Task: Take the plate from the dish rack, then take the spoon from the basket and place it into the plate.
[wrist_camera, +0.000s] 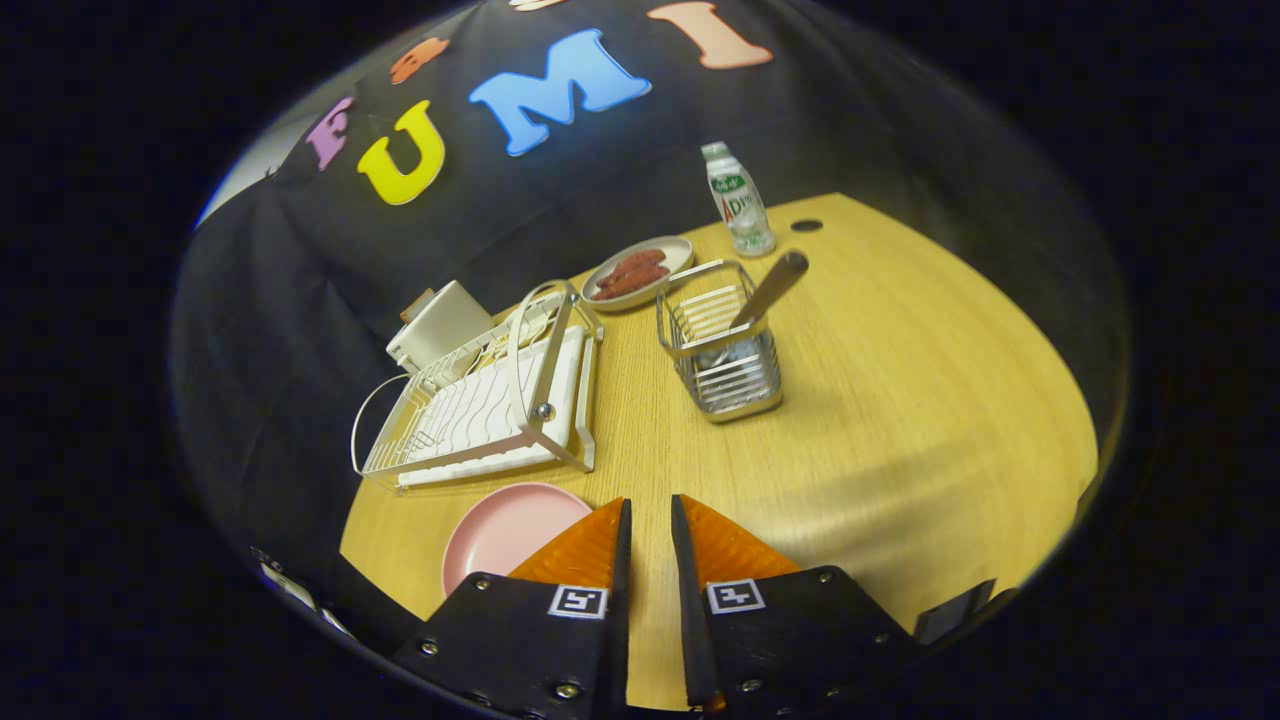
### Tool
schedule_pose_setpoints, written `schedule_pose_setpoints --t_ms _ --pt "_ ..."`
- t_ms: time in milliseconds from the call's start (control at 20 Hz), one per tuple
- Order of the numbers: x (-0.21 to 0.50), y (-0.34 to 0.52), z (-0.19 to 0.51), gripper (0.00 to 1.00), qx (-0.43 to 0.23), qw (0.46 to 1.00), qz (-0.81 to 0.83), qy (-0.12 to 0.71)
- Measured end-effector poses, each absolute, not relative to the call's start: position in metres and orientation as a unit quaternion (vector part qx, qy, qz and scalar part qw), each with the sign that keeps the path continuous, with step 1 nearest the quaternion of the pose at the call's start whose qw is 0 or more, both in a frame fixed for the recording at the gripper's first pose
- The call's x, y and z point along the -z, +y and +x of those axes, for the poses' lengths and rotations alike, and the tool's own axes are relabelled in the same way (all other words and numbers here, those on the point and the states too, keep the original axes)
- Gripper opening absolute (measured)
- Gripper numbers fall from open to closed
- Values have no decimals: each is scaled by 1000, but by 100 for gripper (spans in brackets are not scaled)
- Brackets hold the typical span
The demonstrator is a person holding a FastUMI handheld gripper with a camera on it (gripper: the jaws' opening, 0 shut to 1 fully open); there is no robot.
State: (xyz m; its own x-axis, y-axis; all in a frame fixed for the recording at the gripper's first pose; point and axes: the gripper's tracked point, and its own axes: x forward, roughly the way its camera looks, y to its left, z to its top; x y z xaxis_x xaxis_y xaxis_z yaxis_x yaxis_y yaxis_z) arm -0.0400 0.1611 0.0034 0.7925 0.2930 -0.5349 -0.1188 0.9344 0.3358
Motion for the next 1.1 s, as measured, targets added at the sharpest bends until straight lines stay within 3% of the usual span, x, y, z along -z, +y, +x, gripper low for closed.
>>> schedule_pose_setpoints --t_ms 200,300,400,450,500,600,1100 --pt "-56 133 -34 22 -108 975 53 187" --pt "-65 126 -36 32 -99 980 39 169" --pt "-67 113 -35 33 -87 982 30 163" --pt "-70 109 -32 38 -81 984 25 156" --pt "-72 105 -29 54 -82 985 20 148" --pt "-76 91 -18 66 -66 990 4 126" --pt "-49 78 71 65 -59 993 58 87"
